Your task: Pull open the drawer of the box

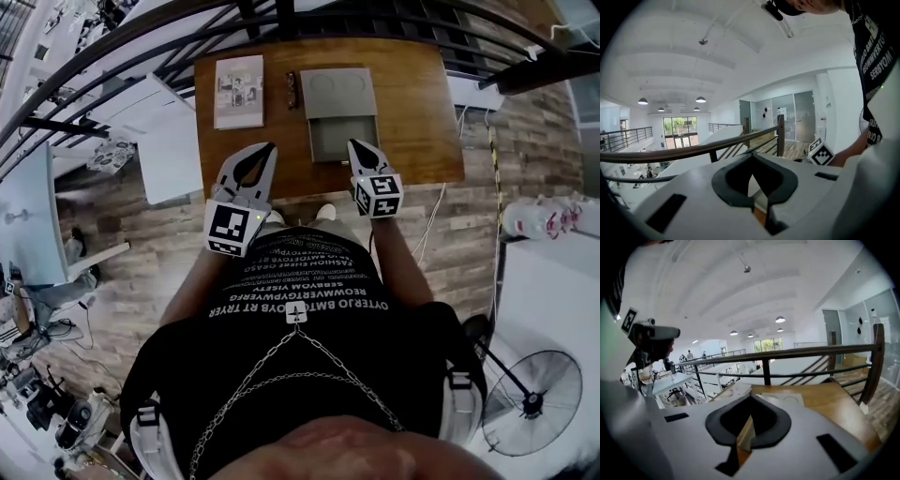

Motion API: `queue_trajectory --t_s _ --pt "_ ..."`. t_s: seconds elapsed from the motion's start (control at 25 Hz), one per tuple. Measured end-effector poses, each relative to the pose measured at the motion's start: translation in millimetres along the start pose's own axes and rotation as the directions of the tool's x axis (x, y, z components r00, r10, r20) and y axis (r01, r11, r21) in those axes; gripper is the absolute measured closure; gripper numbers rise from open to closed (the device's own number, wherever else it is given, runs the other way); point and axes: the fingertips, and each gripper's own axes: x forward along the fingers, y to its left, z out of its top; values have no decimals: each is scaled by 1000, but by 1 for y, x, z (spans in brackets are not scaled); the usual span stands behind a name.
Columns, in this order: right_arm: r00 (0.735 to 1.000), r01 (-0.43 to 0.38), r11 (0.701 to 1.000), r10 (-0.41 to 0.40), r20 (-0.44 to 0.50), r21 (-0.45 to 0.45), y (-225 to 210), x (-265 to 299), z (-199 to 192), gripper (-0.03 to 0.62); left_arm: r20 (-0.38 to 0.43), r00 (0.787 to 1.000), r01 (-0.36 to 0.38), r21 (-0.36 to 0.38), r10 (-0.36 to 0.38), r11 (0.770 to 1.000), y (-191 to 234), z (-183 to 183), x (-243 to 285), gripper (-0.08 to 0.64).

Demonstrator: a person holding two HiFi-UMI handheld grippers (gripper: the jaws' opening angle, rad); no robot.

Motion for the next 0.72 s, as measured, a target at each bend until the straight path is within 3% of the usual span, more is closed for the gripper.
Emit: queue_trajectory --t_s 0.2,0.4,0.56,0.72 --pt "988 -39 993 55 144 -113 37 -21 88 595 25 999 -31 -8 31 999 35 -1 -11 555" --pt "970 -64 991 90 227 -120 67 -37 139 595 44 999 26 -6 -26 1000 45 -1 -15 555" --pt "956 -47 991 81 282 -126 78 -52 167 595 57 996 67 -6 -66 998 46 -1 -19 555" --pt "958 -33 993 62 281 -109 87 -59 167 595 53 993 105 -6 -105 994 41 -5 -25 555"
